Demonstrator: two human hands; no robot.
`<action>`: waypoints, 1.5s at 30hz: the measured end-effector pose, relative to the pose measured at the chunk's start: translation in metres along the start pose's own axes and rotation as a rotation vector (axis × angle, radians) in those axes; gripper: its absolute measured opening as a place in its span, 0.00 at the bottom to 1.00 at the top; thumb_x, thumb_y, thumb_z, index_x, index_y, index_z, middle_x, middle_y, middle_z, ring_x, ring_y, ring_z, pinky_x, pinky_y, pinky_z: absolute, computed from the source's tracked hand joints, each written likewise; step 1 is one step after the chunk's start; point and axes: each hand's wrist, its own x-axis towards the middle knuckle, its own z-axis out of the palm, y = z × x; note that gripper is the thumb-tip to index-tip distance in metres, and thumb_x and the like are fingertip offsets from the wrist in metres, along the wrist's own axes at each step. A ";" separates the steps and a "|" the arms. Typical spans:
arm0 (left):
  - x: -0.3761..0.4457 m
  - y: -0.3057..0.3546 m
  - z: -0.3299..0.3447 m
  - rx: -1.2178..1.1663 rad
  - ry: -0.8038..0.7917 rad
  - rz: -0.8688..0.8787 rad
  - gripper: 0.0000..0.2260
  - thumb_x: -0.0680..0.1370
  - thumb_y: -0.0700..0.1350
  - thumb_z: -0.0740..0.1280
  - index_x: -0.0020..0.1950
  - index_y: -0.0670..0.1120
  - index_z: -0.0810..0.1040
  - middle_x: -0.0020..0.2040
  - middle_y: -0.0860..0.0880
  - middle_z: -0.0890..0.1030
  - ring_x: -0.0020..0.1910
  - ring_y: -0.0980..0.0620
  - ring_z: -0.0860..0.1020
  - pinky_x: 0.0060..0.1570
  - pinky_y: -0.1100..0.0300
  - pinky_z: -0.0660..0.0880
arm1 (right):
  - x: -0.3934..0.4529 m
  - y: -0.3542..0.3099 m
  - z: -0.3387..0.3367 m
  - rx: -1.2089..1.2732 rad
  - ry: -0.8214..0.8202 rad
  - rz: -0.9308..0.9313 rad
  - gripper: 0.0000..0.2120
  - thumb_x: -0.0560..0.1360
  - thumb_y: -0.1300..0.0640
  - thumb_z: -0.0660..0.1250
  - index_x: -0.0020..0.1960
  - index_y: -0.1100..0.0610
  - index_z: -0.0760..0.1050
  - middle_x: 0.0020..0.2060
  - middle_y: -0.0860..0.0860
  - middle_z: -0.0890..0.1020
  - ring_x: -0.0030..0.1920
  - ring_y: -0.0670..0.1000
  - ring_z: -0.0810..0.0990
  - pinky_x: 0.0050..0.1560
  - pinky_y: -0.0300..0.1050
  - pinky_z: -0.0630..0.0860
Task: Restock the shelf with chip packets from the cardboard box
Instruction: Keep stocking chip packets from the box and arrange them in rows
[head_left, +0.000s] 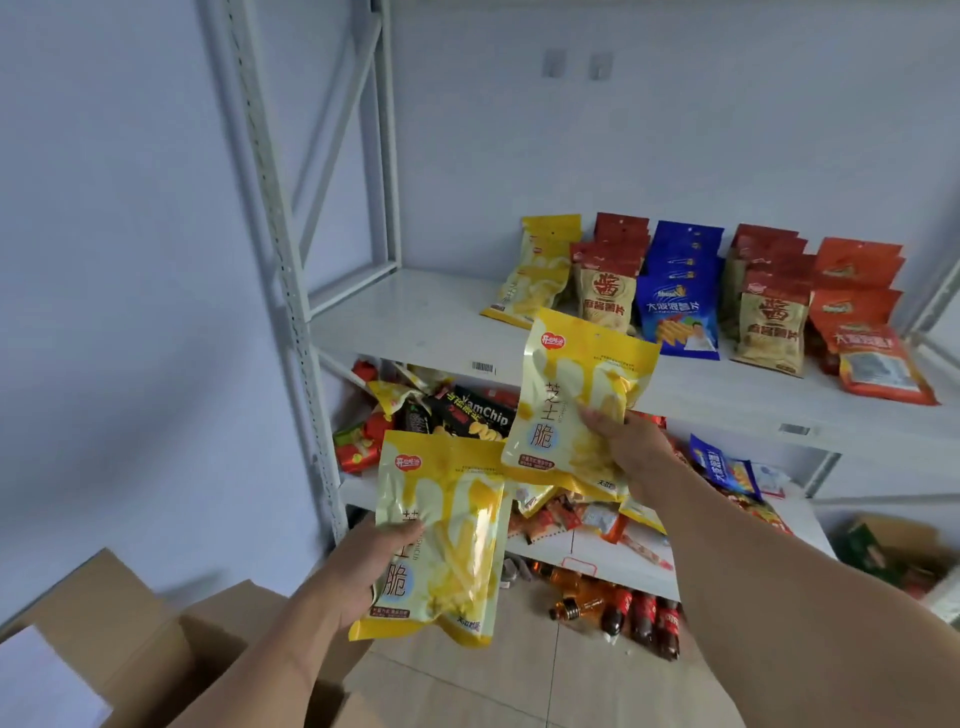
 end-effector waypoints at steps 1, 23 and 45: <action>0.012 0.006 0.005 0.010 -0.018 0.011 0.18 0.74 0.49 0.75 0.62 0.45 0.81 0.55 0.40 0.86 0.55 0.40 0.84 0.61 0.38 0.78 | 0.012 -0.005 0.000 0.011 0.012 0.002 0.21 0.71 0.44 0.76 0.57 0.56 0.78 0.50 0.52 0.86 0.49 0.56 0.86 0.51 0.55 0.84; 0.309 0.127 0.045 -0.004 0.094 -0.094 0.10 0.79 0.43 0.69 0.57 0.41 0.84 0.54 0.36 0.85 0.53 0.36 0.85 0.61 0.34 0.76 | 0.401 -0.070 0.062 0.043 -0.019 -0.032 0.15 0.75 0.47 0.74 0.58 0.52 0.77 0.50 0.50 0.82 0.53 0.55 0.82 0.56 0.52 0.80; 0.426 0.184 0.002 -0.011 -0.125 -0.077 0.11 0.67 0.45 0.76 0.49 0.46 0.88 0.54 0.37 0.86 0.50 0.39 0.85 0.60 0.40 0.77 | 0.530 -0.075 0.129 -0.253 0.330 -0.022 0.23 0.74 0.40 0.71 0.61 0.55 0.76 0.55 0.53 0.83 0.56 0.59 0.81 0.57 0.56 0.79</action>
